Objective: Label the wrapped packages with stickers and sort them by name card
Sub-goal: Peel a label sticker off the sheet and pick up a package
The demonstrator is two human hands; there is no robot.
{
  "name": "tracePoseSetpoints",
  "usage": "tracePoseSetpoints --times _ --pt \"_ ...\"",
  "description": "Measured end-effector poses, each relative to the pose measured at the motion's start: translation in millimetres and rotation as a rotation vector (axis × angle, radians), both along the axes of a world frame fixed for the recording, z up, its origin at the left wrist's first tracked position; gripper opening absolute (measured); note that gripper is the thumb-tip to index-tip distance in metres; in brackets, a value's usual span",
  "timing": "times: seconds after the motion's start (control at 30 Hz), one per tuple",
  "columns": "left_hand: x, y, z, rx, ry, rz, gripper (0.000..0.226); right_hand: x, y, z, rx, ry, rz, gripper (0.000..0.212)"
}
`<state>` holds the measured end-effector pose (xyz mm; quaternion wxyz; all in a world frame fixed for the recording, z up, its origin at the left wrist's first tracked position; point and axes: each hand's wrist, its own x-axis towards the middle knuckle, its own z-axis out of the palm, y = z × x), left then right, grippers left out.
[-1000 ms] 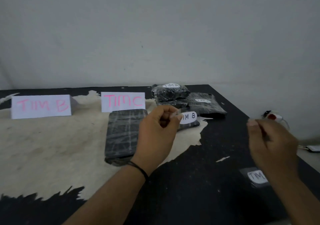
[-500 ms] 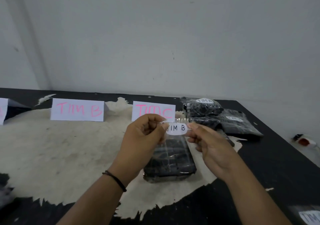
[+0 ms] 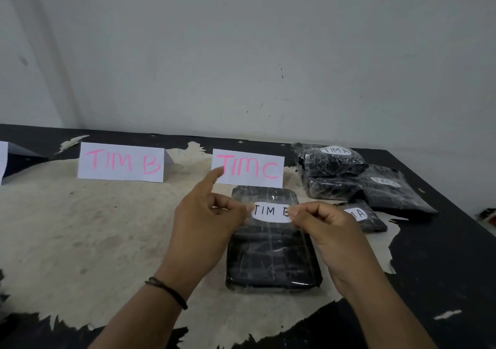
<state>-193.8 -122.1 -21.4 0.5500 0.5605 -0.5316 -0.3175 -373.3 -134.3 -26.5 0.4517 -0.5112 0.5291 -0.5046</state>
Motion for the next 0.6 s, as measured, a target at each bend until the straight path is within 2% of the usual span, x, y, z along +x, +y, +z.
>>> tracePoseSetpoints --times 0.07,0.27,0.43,0.6 --pt "1 2 1 0.003 -0.06 0.025 0.075 0 1 2 -0.004 0.019 0.009 0.008" --pt "1 1 -5 0.077 -0.017 0.001 0.063 0 4 4 -0.028 0.219 -0.012 0.011" --pt "-2 -9 -12 0.116 0.009 0.003 0.069 3 2 2 -0.056 0.396 -0.074 0.014" --pt "-5 -12 -14 0.133 0.008 0.022 0.073 6 3 1 -0.087 0.476 -0.106 0.018"
